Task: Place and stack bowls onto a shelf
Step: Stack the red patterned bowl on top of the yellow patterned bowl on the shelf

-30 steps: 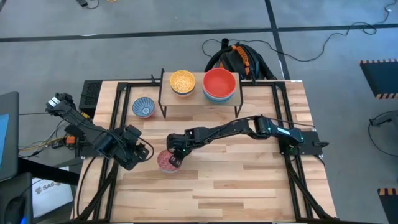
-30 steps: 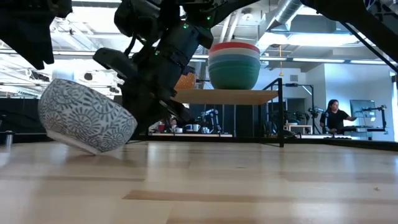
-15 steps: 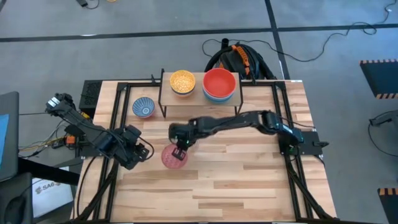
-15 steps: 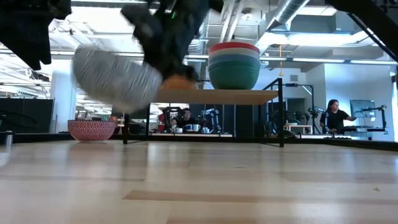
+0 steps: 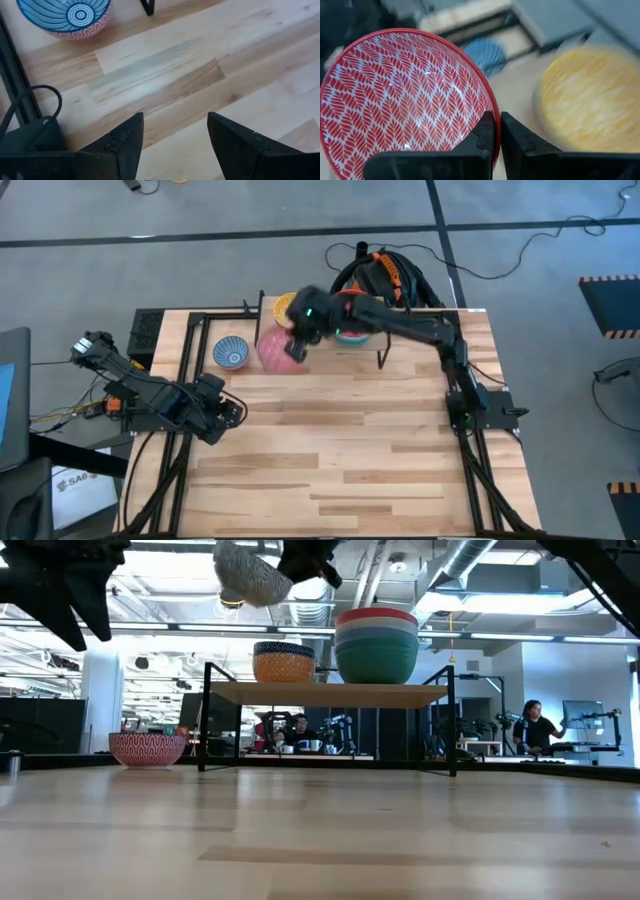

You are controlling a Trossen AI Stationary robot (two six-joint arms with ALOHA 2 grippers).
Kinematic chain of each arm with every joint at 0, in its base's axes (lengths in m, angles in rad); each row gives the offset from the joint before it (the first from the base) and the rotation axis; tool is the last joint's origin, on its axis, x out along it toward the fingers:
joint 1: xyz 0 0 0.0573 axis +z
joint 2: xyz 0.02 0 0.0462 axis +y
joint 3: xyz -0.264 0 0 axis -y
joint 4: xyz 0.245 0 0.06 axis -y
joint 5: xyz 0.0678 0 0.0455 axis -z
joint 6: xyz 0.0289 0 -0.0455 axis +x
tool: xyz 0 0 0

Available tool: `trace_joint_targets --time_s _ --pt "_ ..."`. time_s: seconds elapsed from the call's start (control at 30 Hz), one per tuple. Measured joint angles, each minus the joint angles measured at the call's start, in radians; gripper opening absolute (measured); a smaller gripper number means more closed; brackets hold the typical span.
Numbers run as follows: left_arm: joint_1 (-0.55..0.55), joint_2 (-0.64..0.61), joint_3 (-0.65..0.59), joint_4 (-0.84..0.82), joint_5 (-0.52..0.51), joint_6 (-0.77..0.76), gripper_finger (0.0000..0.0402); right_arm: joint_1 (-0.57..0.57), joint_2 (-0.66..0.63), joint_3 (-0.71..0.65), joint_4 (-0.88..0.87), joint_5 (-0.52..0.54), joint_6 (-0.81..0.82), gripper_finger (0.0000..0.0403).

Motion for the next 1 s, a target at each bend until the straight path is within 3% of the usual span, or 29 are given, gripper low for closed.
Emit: trace_joint_targets --time_s 0.2,0.43,1.0 --pt "0.001 0.002 0.000 -0.004 -0.020 -0.053 0.0203 -0.124 -0.031 -0.011 0.112 0.007 -0.091 0.0035" --pt "0.053 0.001 0.000 -0.009 -0.008 -0.059 0.0203 -0.258 0.008 -0.013 0.080 0.009 -0.121 0.0035" --pt "0.221 0.001 0.000 0.004 -0.005 0.032 0.0203 -0.321 0.010 -0.036 0.061 -0.095 -0.232 0.0035"
